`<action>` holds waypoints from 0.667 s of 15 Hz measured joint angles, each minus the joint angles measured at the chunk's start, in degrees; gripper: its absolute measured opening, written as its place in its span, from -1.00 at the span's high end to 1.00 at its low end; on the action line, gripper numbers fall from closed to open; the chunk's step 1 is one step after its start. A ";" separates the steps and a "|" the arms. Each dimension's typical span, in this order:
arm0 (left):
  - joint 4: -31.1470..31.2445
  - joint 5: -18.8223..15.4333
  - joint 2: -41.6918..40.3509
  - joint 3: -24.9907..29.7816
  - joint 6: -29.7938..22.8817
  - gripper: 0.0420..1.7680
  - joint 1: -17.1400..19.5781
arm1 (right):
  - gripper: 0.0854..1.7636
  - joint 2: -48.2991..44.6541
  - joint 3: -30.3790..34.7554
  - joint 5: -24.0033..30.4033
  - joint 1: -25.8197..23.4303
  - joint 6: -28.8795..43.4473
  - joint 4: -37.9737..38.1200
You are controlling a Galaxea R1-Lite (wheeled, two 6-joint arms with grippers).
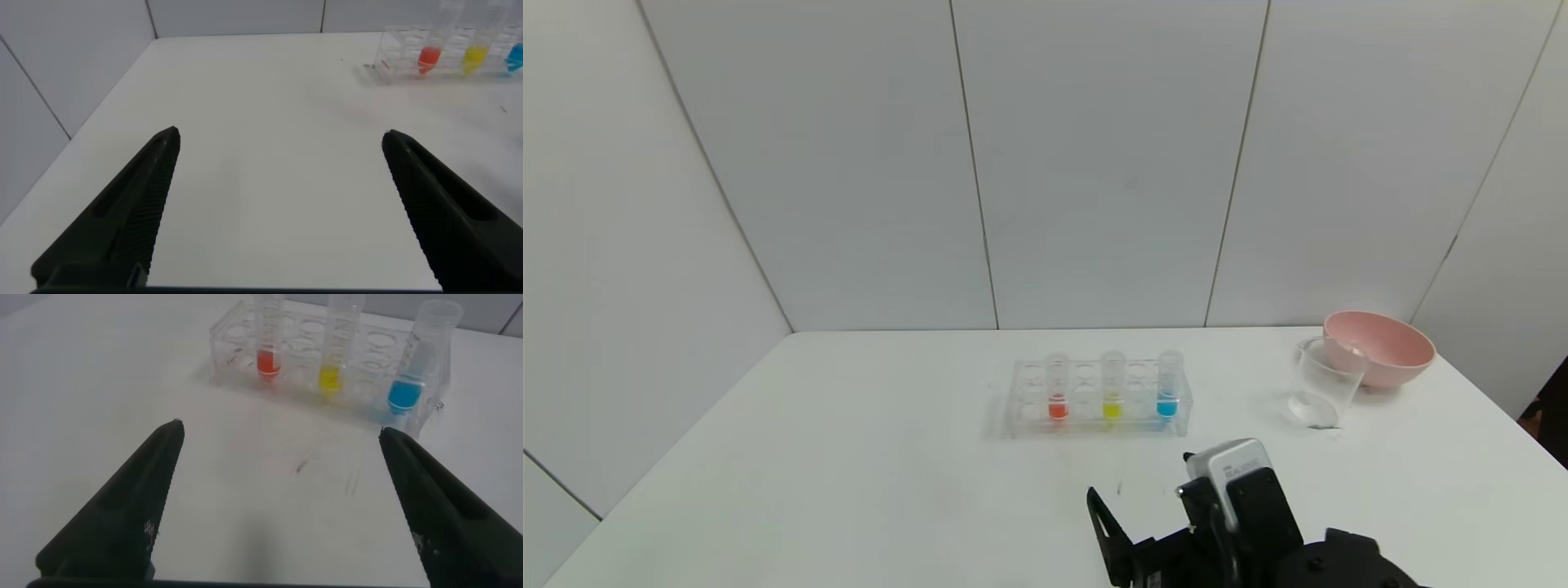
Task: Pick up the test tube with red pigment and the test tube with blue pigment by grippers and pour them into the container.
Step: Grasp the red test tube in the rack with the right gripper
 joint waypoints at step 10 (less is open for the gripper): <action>-0.02 0.00 0.00 0.00 0.00 -1.00 0.00 | -0.94 8.92 -14.06 2.66 -1.66 0.23 5.86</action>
